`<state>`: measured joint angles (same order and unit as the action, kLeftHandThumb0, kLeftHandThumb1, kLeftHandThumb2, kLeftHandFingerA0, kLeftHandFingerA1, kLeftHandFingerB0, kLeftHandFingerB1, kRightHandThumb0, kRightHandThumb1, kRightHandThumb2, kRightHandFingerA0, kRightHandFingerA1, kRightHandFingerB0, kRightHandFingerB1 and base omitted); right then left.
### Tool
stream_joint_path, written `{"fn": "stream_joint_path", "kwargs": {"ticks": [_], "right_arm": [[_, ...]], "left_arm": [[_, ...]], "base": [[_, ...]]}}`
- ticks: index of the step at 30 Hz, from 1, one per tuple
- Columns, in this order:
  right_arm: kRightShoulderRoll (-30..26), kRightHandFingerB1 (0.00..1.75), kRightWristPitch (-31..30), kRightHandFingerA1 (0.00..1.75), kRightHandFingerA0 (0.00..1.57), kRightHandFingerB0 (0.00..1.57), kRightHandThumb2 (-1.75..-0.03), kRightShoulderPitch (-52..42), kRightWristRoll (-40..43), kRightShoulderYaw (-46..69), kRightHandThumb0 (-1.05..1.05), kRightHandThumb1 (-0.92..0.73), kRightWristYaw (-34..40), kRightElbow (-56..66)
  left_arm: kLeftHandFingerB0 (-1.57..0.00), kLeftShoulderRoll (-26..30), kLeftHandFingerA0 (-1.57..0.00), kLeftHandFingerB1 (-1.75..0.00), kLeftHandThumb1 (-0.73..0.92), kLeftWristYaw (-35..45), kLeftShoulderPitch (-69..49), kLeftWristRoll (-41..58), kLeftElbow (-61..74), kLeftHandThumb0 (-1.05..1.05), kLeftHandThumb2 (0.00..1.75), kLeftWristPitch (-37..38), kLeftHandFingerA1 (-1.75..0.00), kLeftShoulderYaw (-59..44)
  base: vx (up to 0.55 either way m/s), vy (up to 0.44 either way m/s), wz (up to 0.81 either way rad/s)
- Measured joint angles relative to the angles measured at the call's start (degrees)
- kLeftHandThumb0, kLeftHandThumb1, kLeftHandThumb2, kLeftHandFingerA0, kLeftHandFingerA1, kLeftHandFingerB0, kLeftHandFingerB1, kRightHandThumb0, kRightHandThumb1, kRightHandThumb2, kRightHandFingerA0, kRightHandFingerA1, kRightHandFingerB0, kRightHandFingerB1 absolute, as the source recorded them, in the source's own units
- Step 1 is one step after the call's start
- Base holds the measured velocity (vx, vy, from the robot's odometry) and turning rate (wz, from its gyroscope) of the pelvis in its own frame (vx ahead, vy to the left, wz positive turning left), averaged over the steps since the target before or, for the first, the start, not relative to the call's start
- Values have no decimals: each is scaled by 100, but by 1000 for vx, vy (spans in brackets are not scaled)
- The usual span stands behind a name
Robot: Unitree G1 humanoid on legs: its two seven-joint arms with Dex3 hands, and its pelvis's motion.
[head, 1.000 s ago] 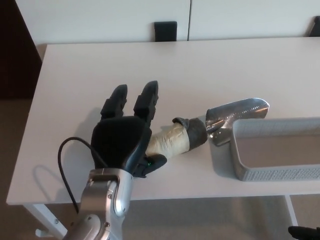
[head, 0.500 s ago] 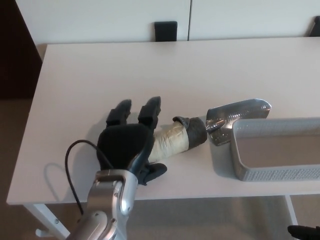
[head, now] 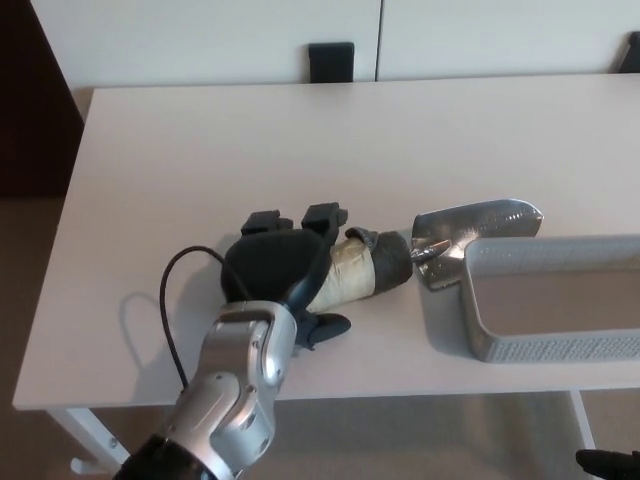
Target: The robot walks towards a desk on which a shovel is kept on the left hand side and a container is kept on the right hand side. The robot picks up the shovel using its left hand and places it in the container.
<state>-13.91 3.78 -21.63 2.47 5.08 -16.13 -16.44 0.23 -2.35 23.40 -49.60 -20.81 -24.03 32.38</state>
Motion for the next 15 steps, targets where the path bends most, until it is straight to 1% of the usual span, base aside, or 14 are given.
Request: {"fn": "stream_joint_path", "kwargs": {"ticks": [1,2,3,4,5,6,7,9,10,11,12,13,14,15], "right_arm": [[0,42,0,50,66,47,-57,2,0,-4,-26,-59,0,11],[0,42,-3,49,66,48,-57,4,0,-5,-26,-60,-2,33],[0,43,-8,49,67,48,-57,7,2,-5,-27,-60,-6,54],[0,43,-11,49,66,48,-57,9,3,-5,-27,-60,-9,65],[-2,43,-14,49,66,49,-57,7,5,-4,-27,-60,-16,76],[-2,43,-20,49,65,49,-57,5,5,-5,-28,-60,-23,91],[-2,43,-23,49,65,49,-57,5,5,-5,-27,-60,-26,100],[-3,43,-41,49,65,50,-57,4,8,-5,-27,-59,-50,134],[-2,43,-47,49,65,49,-57,3,9,-5,-27,-60,-57,140],[-3,43,-51,49,65,50,-57,3,9,-5,-28,-60,-65,145],[-3,43,-51,48,65,50,-57,4,9,-5,-28,-60,-73,145],[-3,43,-51,48,64,50,-57,1,7,-5,-29,-60,-75,143],[-2,43,-52,48,64,50,-57,-8,7,-6,-29,-60,-78,142],[-2,43,-52,48,64,51,-57,-7,7,-6,-29,-60,-80,142]], "left_arm": [[-52,31,-84,-55,71,53,56,-18,-44,-41,61,-1,-69,86],[-92,117,-133,-54,73,113,170,-82,-107,-37,65,2,-106,255],[-99,178,-144,-53,73,114,269,-118,-164,-35,63,4,-105,346],[-100,211,-143,-59,78,115,336,-149,-207,-36,63,1,-105,407],[-105,250,-143,-63,81,115,452,-210,-277,-39,67,-1,-100,513],[-96,269,-131,-68,87,114,529,-261,-359,-40,68,-4,-88,595],[-98,273,-132,-75,88,113,555,-288,-396,-40,66,-6,-94,625],[-99,270,-133,-79,91,18,613,-364,-547,-42,66,-5,-97,688],[-95,252,-130,-78,91,-52,611,-374,-596,-41,67,-1,-98,681],[-96,228,-127,-72,89,-149,595,-373,-650,-40,68,9,-99,637],[-95,187,-119,-78,87,-253,565,-343,-677,-41,65,56,-104,500],[-99,143,-122,-96,82,-303,564,-306,-674,-40,64,86,-126,378],[-99,63,-122,-96,82,-361,545,-251,-660,-40,64,127,-126,195],[-108,19,-127,-129,79,-386,536,-213,-658,-32,64,153,-151,103]], "base": [[0,0,0],[0,0,0],[0,0,0],[0,0,0],[0,0,0],[0,0,0],[0,0,0],[0,0,0],[0,0,0],[0,0,0],[0,0,0],[0,0,0],[0,0,0],[0,0,0]]}}
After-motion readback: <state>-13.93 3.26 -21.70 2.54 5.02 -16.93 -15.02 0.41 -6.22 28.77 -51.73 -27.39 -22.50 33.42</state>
